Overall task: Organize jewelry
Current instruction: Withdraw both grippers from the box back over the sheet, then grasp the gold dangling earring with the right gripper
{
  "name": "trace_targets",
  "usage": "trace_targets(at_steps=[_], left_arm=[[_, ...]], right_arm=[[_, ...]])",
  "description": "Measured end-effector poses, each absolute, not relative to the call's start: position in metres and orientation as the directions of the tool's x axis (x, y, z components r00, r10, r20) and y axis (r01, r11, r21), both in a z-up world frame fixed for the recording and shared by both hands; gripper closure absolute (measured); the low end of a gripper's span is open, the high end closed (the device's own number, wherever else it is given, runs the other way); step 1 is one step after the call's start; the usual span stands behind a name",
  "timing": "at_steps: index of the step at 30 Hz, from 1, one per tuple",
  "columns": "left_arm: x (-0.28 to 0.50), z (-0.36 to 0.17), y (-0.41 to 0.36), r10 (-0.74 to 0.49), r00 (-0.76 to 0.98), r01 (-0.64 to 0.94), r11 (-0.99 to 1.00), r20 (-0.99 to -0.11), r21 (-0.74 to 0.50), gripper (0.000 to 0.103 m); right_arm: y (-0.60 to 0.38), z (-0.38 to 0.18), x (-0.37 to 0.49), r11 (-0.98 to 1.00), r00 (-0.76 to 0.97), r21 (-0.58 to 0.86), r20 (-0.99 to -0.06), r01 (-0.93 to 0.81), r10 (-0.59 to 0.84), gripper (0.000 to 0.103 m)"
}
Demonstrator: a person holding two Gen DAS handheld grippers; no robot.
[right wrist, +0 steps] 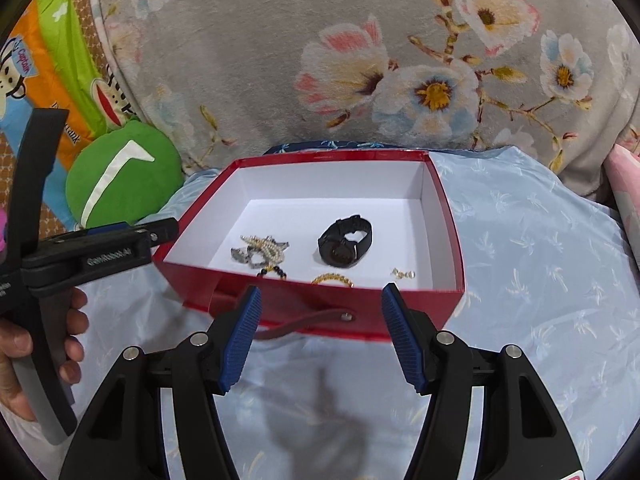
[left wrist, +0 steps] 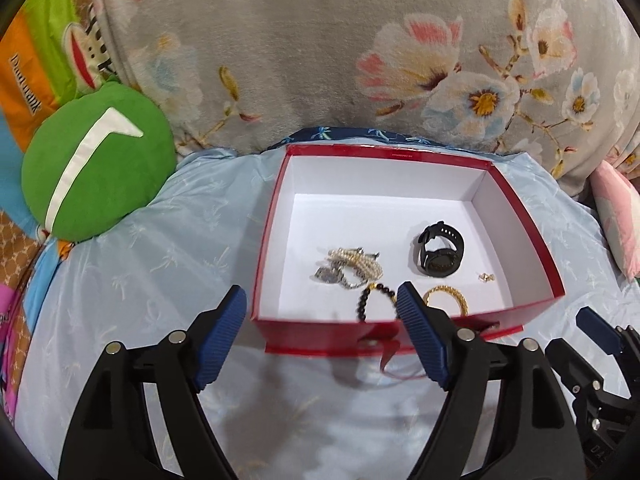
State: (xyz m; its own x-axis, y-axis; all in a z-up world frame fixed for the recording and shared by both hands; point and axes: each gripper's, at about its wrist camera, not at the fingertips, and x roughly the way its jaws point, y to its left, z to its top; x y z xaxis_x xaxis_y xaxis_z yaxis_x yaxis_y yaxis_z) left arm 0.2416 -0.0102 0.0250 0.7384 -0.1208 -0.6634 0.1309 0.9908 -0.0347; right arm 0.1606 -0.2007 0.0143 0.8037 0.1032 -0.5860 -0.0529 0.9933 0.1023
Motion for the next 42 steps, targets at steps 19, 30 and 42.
trace_targets(at_steps=[19, 30, 42], left_arm=[[0.123, -0.065, 0.095, -0.084, 0.603, -0.026, 0.992, -0.794, -0.125, 0.023], [0.106, -0.073, 0.100, -0.102, 0.588, -0.022, 0.990, -0.802, -0.142, 0.023], [0.099, -0.070, 0.057, -0.167, 0.581, 0.095, 0.986, -0.796, -0.138, 0.023]], right_arm=[[-0.094, -0.077, 0.113, 0.951, 0.584, 0.148, -0.761, -0.270, 0.284, 0.068], [-0.078, -0.099, 0.120, 0.960, 0.555, 0.102, -0.798, -0.261, 0.236, 0.090], [-0.141, -0.085, 0.096, 0.976, 0.607, 0.178, -0.765, -0.126, 0.218, 0.091]])
